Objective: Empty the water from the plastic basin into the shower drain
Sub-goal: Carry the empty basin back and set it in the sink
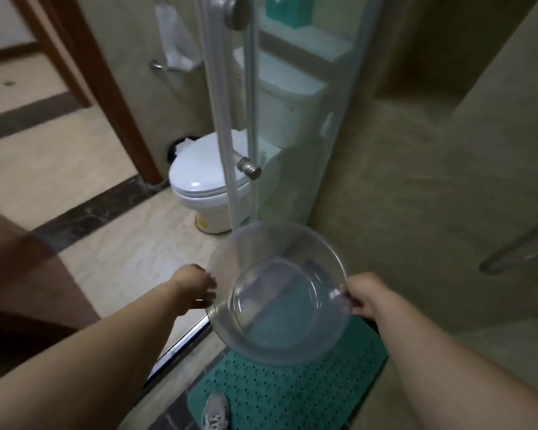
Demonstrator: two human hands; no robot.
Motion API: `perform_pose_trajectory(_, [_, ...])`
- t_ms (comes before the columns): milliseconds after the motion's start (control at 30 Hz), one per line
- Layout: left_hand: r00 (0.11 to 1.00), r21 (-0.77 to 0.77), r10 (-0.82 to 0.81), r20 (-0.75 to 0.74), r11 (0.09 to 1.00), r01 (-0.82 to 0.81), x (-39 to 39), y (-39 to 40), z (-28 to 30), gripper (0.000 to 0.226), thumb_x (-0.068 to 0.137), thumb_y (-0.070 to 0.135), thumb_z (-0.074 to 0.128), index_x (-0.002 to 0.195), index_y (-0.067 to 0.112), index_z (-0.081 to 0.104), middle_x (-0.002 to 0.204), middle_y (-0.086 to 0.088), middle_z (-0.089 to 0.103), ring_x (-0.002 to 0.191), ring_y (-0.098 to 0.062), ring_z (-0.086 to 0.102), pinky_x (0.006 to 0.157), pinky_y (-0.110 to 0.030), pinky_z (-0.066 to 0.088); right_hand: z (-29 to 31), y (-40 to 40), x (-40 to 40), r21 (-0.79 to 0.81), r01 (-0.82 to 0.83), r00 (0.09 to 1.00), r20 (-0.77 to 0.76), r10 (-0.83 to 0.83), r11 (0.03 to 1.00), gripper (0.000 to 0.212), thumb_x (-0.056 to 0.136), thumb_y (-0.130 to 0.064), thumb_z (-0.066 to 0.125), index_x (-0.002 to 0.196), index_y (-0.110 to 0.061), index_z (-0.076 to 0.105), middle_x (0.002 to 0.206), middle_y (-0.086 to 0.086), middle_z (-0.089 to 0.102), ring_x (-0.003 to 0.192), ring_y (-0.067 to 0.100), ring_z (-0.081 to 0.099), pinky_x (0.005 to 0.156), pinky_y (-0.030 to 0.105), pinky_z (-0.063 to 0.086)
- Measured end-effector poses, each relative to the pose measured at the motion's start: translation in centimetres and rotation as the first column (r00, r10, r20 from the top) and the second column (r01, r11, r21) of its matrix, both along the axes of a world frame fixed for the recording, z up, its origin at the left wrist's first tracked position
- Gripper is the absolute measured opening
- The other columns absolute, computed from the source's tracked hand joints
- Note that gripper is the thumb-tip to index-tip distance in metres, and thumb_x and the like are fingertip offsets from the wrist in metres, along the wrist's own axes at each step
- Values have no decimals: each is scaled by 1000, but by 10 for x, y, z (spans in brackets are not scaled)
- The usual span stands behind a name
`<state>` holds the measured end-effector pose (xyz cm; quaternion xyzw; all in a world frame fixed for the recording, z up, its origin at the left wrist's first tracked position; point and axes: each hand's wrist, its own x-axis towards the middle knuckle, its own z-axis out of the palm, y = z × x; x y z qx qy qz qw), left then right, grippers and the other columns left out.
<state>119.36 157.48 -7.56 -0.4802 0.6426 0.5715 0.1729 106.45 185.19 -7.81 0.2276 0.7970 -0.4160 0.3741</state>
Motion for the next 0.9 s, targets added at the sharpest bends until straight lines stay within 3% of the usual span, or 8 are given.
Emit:
perform_pose_trajectory(200, [967,-85,256,12,963,-254,84,-58,12,16,92,-2,52,77,4,54,84,-18,59,64,-27,58,53,-32,50,3,-100,24,-36,-268,963,-33,267,963,26,86,11,39,72,-2,57,63,13,55,46,21,51,28,15,38])
perform_pose_trajectory(300, [920,-139,391,-4,911,-387,115,-92,22,10,91,-4,51,85,3,54,78,-13,58,60,-24,57,44,-28,49,11,-156,30,1,-416,906,-81,415,909,19,83,8,44,84,1,62,66,19,57,41,23,50,32,17,39])
perform_pose_trajectory(400, [877,-170,480,-23,862,-477,136,-131,33,11,88,-6,55,82,3,56,82,-16,58,58,-25,57,37,-24,50,20,-221,30,48,-536,831,-148,537,843,17,83,4,45,79,3,62,66,22,57,41,22,52,41,21,42])
perform_pose_trajectory(500, [833,-163,550,-63,818,-552,144,-169,45,7,88,-7,55,89,-3,60,76,-21,54,45,-26,54,31,-21,44,30,-281,22,31,-590,788,-194,584,807,20,84,9,39,86,9,59,78,27,57,69,31,57,63,37,43])
perform_pose_trajectory(567, [811,-180,578,-91,791,-584,143,-193,52,16,88,-6,54,102,-6,61,75,-20,53,39,-23,52,28,-16,39,39,-317,13,59,-630,744,-238,624,774,21,82,9,40,87,9,60,77,27,60,68,32,58,60,35,45])
perform_pose_trajectory(667, [777,-167,615,-134,759,-629,138,-237,67,25,90,-3,51,114,-8,59,89,-21,56,53,-24,52,31,-16,43,65,-372,4,84,-655,702,-300,646,751,14,81,3,46,79,3,59,68,22,58,57,27,56,50,27,46])
perform_pose_trajectory(800, [756,-162,632,-171,739,-654,121,-294,92,28,90,0,51,116,-7,58,94,-20,58,62,-26,56,45,-26,51,88,-434,-18,68,-647,689,-373,621,759,22,81,4,47,95,6,64,84,24,59,75,32,56,68,39,50])
perform_pose_trajectory(900, [688,-124,693,-214,680,-723,104,-324,107,30,93,5,50,121,-5,55,81,-14,55,57,-23,53,36,-18,48,109,-469,-26,15,-639,702,-398,590,769,16,88,3,50,77,-6,56,93,18,57,84,26,56,88,43,55])
